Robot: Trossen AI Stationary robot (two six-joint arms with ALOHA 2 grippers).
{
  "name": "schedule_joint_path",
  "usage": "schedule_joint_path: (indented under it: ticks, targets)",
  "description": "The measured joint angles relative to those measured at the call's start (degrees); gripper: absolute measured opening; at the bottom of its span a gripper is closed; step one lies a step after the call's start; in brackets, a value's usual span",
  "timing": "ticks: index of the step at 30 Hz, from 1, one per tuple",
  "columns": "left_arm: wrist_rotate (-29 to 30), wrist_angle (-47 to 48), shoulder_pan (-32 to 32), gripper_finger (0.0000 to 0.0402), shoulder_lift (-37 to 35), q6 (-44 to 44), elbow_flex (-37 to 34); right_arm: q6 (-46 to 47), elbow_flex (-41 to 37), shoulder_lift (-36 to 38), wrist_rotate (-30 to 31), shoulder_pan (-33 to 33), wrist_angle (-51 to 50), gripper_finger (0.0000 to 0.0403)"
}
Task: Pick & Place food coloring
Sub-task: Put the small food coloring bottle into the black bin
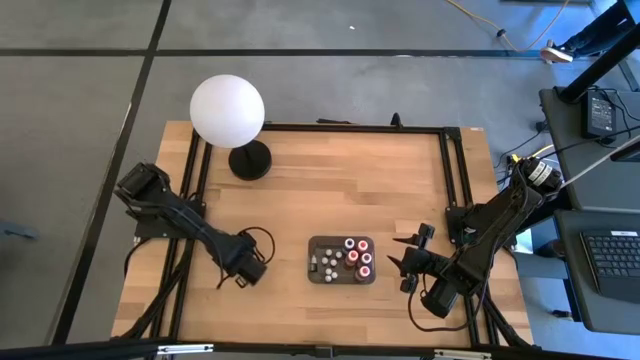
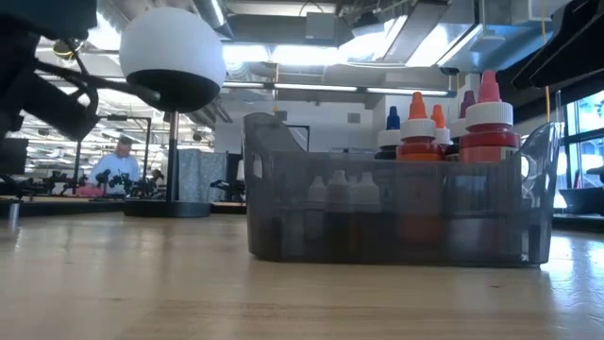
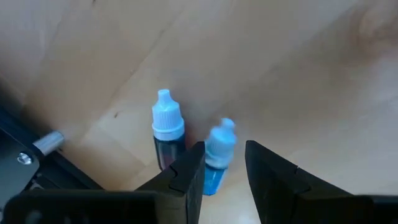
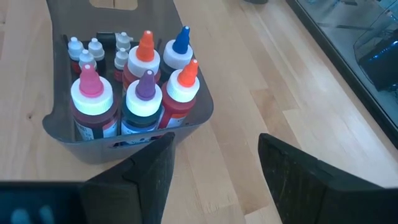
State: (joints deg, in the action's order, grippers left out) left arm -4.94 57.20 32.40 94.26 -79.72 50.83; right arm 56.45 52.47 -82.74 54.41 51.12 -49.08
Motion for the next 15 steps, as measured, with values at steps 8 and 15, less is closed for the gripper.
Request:
schedule_joint_path:
  ticks: [8, 15]
  targets:
    - [-1.1, -0.1, -1.6, 0.0107, 2.4, 2.7, 0.0, 0.0, 0.0, 0.0, 0.0, 0.0, 0.0, 0.0233]
    - [-7.2, -0.2, -3.5, 0.01, 3.8, 8.9, 0.0, 0.0, 0.0, 0.0, 0.0, 0.0, 0.0, 0.0233]
